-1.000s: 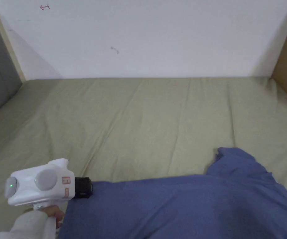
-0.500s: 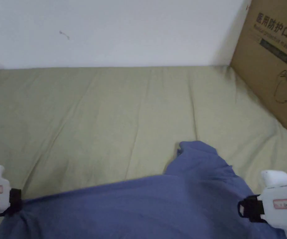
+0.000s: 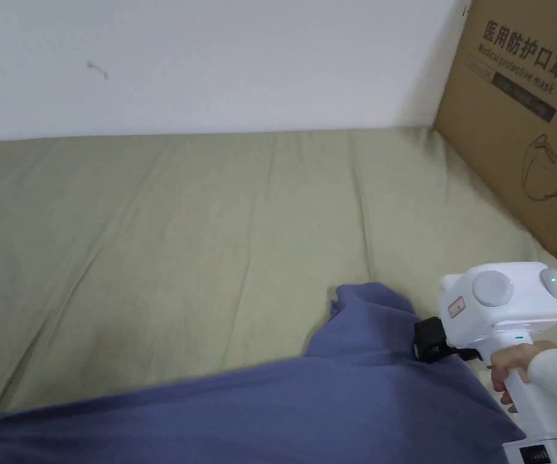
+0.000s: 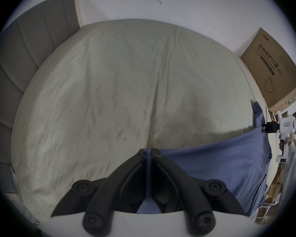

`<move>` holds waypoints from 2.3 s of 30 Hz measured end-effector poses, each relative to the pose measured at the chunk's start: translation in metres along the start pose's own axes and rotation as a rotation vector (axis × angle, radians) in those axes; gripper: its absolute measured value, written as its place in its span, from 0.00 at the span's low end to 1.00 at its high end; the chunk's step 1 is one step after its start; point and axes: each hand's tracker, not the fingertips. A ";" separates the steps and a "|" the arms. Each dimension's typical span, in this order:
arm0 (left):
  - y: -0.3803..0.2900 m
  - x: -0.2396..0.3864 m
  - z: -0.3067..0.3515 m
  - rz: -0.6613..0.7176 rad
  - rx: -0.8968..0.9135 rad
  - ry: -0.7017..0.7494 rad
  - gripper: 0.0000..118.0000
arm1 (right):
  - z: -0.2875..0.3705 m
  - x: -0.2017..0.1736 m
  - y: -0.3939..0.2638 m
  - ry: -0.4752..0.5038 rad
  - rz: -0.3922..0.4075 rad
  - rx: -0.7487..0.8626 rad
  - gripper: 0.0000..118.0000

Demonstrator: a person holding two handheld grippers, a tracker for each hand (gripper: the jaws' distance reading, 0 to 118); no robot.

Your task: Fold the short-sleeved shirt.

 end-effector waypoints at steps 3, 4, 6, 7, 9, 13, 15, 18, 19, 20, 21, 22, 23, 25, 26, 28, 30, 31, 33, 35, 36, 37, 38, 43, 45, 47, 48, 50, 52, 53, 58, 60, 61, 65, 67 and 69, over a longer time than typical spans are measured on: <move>0.002 0.004 0.000 -0.021 0.007 0.016 0.02 | 0.013 -0.004 -0.003 0.022 0.030 0.004 0.17; 0.001 0.007 0.002 -0.031 0.011 0.024 0.02 | 0.015 -0.006 -0.004 0.036 0.033 0.006 0.03; 0.003 0.007 0.002 -0.049 0.012 0.033 0.02 | 0.016 -0.013 -0.007 0.065 0.030 -0.006 0.02; 0.003 0.007 0.005 -0.053 0.010 0.036 0.02 | 0.016 -0.016 -0.008 0.044 0.039 0.000 0.02; 0.005 0.005 0.012 -0.057 0.013 0.033 0.02 | 0.024 -0.013 -0.008 0.063 -0.022 0.010 0.02; 0.016 0.002 0.041 -0.043 0.045 0.012 0.02 | 0.068 -0.005 0.000 0.134 -0.082 0.093 0.02; 0.024 0.005 0.065 -0.059 0.087 0.008 0.02 | 0.102 -0.002 0.008 0.146 -0.086 0.144 0.02; 0.039 0.009 0.107 -0.068 0.169 0.017 0.02 | 0.155 0.003 0.014 0.190 -0.118 0.225 0.02; 0.044 0.010 0.122 -0.071 0.193 0.014 0.02 | 0.174 0.004 0.015 0.190 -0.115 0.258 0.02; 0.050 0.011 0.138 -0.066 0.225 0.012 0.02 | 0.193 0.006 0.016 0.202 -0.109 0.293 0.02; 0.057 0.014 0.159 -0.074 0.247 0.013 0.02 | 0.217 0.009 0.018 0.197 -0.119 0.332 0.02; 0.062 0.015 0.171 -0.085 0.282 0.020 0.02 | 0.231 0.008 0.020 0.196 -0.124 0.352 0.02; 0.068 0.017 0.190 -0.088 0.320 0.024 0.02 | 0.251 0.010 0.023 0.197 -0.121 0.378 0.02; 0.082 0.020 0.223 -0.082 0.390 0.015 0.02 | 0.289 0.014 0.029 0.201 -0.137 0.423 0.02; 0.090 0.022 0.239 -0.078 0.419 0.013 0.02 | 0.306 0.016 0.035 0.211 -0.146 0.444 0.02; 0.107 0.025 0.268 -0.091 0.470 0.016 0.02 | 0.342 0.018 0.046 0.218 -0.169 0.494 0.02; 0.127 0.030 0.292 -0.106 0.477 0.027 0.02 | 0.376 0.019 0.058 0.209 -0.161 0.526 0.02; 0.137 0.032 0.304 -0.106 0.496 0.033 0.02 | 0.392 0.018 0.065 0.201 -0.159 0.553 0.02; 0.152 0.038 0.327 -0.107 0.544 0.049 0.02 | 0.423 0.014 0.077 0.172 -0.165 0.582 0.02; 0.168 0.046 0.348 -0.135 0.577 0.073 0.02 | 0.453 0.005 0.082 0.147 -0.155 0.613 0.02; 0.173 0.049 0.358 -0.137 0.609 0.088 0.02 | 0.466 0.003 0.085 0.129 -0.144 0.635 0.02; 0.180 0.052 0.366 -0.149 0.616 0.091 0.02 | 0.480 0.001 0.089 0.108 -0.155 0.658 0.02; 0.187 0.056 0.374 -0.163 0.618 0.100 0.02 | 0.491 0.000 0.097 0.107 -0.166 0.666 0.02; 0.213 0.070 0.421 -0.169 0.721 0.147 0.02 | 0.559 -0.003 0.110 0.127 -0.224 0.783 0.02; 0.214 0.070 0.434 -0.172 0.750 0.124 0.02 | 0.581 -0.004 0.103 0.117 -0.197 0.850 0.02; 0.206 0.067 0.445 -0.180 0.787 0.125 0.02 | 0.595 0.002 0.092 0.149 -0.183 0.869 0.02; 0.204 0.065 0.447 -0.183 0.783 0.131 0.02 | 0.598 0.005 0.089 0.154 -0.179 0.869 0.02; 0.200 0.060 0.444 -0.157 0.775 0.117 0.02 | 0.597 0.008 0.079 0.177 -0.197 0.873 0.02; 0.198 0.056 0.432 -0.166 0.747 0.107 0.02 | 0.586 0.008 0.076 0.187 -0.197 0.854 0.02; 0.201 0.053 0.422 -0.177 0.723 0.114 0.02 | 0.577 0.005 0.075 0.172 -0.186 0.830 0.02; 0.181 0.055 0.337 -0.212 0.566 0.168 0.02 | 0.493 -0.008 0.077 0.111 -0.156 0.673 0.02; 0.171 0.051 0.290 -0.213 0.488 0.170 0.02 | 0.444 -0.012 0.080 0.085 -0.164 0.608 0.02; 0.161 0.052 0.263 -0.211 0.445 0.171 0.02 | 0.413 -0.013 0.082 0.062 -0.175 0.546 0.02; 0.124 0.044 0.160 -0.142 0.321 0.150 0.02 | 0.290 -0.013 0.084 0.072 -0.241 0.375 0.02; 0.108 0.040 0.114 -0.135 0.245 0.152 0.02 | 0.232 -0.011 0.078 0.053 -0.282 0.278 0.02; 0.090 0.038 0.077 -0.115 0.187 0.182 0.02 | 0.178 -0.009 0.068 0.045 -0.321 0.181 0.02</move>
